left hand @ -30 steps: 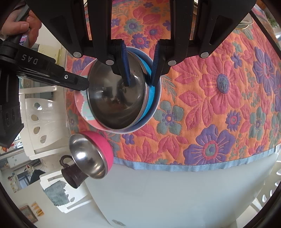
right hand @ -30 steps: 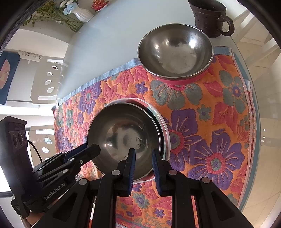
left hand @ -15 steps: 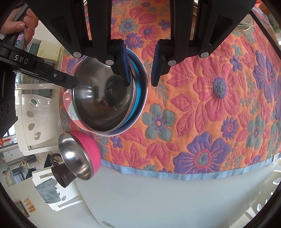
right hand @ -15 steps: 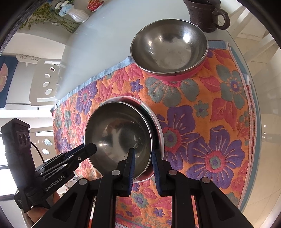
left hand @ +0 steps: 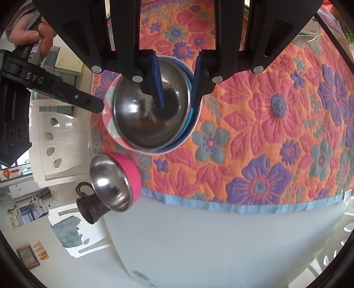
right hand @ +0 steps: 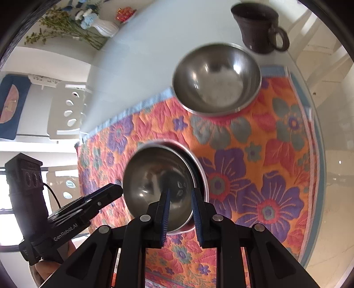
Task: Organize plates and bowls
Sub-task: 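Grip the pink bowl rim with both grippers around the nested bowls, then lift the nested bowls with both grippers and carry them over the plain steel bowl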
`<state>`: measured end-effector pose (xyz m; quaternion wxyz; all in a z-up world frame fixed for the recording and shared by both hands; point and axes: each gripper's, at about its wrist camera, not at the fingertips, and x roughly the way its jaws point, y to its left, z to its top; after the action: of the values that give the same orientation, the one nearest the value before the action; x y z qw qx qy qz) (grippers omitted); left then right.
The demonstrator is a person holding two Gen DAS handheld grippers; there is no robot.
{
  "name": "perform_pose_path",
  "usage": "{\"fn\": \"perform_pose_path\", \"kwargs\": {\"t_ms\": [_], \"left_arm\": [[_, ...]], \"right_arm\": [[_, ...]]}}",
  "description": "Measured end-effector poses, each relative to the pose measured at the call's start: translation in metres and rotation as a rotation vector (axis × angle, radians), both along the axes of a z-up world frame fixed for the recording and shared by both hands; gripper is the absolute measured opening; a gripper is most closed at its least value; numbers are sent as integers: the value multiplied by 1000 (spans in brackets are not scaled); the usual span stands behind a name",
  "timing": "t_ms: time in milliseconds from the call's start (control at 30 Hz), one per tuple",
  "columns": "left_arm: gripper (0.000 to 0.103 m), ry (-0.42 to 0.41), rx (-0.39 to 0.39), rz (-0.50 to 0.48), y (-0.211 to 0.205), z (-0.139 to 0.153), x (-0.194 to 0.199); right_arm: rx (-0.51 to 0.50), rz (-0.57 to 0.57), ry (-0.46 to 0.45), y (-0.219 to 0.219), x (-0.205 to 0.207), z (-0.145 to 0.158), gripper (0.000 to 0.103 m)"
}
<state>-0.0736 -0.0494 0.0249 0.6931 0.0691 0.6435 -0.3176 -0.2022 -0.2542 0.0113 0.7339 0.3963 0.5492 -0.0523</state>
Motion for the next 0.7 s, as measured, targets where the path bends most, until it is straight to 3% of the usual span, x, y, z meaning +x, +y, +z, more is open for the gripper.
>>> {"fn": "perform_pose_path", "kwargs": {"t_ms": [300,700], "left_arm": [[23,-69,5,-5,-18,23,10],[27,-96,-8,-22,-68,32,32]], "right_arm": [[-26,-8,-71,-23,7,32,19],[-7,-79,-69,-68,13,27,24]]}}
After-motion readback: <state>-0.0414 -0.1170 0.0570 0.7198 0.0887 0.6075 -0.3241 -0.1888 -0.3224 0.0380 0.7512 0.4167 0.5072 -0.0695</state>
